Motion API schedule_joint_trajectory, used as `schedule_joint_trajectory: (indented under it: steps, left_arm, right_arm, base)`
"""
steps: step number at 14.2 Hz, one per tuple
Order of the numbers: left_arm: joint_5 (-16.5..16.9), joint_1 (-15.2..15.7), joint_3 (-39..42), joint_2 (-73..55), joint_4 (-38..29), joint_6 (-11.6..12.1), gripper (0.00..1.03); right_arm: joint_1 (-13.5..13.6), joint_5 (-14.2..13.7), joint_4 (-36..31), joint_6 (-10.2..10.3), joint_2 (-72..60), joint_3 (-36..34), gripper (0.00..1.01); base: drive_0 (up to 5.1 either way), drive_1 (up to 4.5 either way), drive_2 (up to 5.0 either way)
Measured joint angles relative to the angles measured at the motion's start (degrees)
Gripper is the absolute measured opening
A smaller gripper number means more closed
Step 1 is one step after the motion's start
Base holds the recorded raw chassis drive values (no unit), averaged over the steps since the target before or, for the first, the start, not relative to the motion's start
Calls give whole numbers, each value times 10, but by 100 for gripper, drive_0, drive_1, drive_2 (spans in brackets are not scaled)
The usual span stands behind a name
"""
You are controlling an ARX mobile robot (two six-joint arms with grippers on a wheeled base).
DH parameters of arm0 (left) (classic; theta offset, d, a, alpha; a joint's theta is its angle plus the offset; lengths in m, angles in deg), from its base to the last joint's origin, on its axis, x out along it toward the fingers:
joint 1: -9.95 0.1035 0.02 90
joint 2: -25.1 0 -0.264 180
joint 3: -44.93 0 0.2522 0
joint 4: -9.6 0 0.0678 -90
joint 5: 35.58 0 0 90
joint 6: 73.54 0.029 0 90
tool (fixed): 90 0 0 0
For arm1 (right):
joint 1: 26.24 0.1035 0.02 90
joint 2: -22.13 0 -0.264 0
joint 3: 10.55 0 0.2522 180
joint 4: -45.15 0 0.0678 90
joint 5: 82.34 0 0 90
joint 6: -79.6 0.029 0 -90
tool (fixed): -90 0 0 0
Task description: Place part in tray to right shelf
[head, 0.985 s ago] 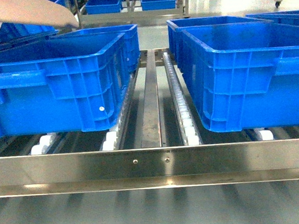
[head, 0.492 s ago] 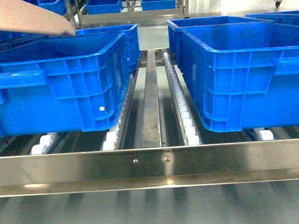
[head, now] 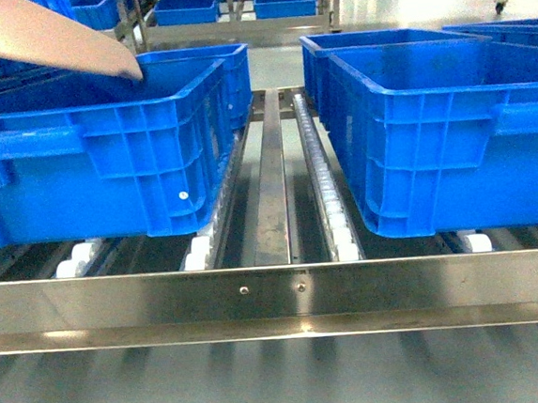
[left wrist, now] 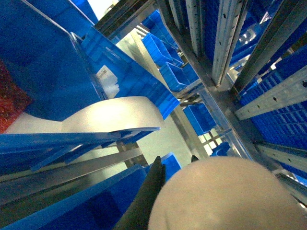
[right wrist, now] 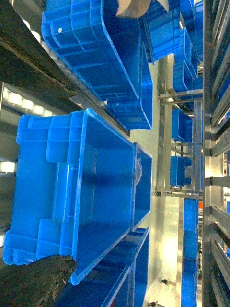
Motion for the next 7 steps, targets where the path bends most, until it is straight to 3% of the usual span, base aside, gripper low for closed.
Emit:
schedule_joint_trajectory:
  steps: [3, 6, 7]
  left_arm:
    - [13, 3, 8, 10, -9, -16, 12]
    - [86, 3, 124, 100, -101, -103, 12]
    - [109, -3, 178, 148, -135, -117, 12]
  right_arm:
    - [0, 0, 0, 0, 0, 0, 98]
    - [0, 0, 0, 0, 0, 0, 98]
    - [0, 0, 0, 0, 0, 0, 98]
  base:
    - [0, 0, 0]
    - [0, 0, 0]
    - [0, 0, 0]
